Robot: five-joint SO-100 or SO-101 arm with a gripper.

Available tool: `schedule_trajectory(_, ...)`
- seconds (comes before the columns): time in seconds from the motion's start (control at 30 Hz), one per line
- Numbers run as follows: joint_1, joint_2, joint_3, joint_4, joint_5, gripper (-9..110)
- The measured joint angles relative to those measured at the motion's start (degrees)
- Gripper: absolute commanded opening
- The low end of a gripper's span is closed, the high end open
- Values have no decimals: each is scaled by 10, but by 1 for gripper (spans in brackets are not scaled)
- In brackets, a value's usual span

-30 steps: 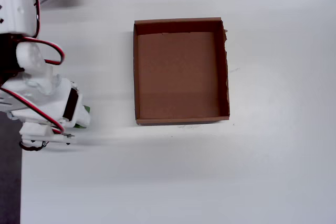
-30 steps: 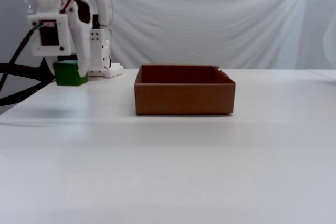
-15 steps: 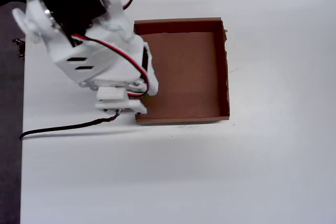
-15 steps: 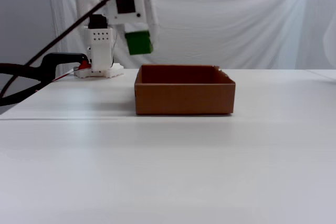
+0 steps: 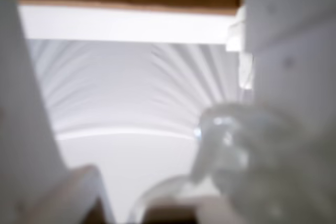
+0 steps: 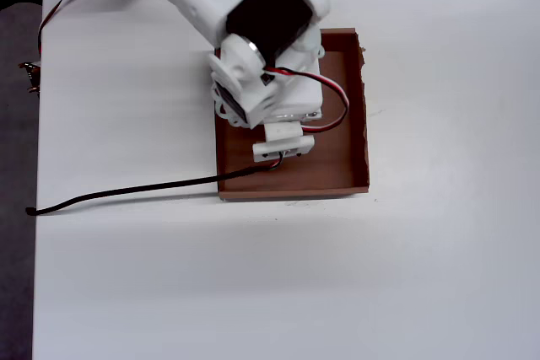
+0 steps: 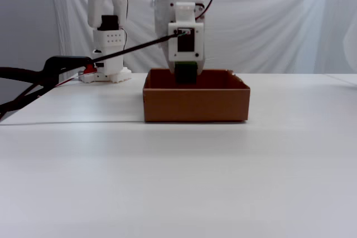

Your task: Grasp a green cube and put it in a box.

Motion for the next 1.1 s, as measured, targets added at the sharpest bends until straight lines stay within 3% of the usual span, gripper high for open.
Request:
schedule_trajectory(0.73,-1,-94,-56,-19,0,11)
schedule_trajectory(0.93,1,-93,-51,-25,0,21)
schedule_trajectory(1.1,9,-80,-28,-25,0,22)
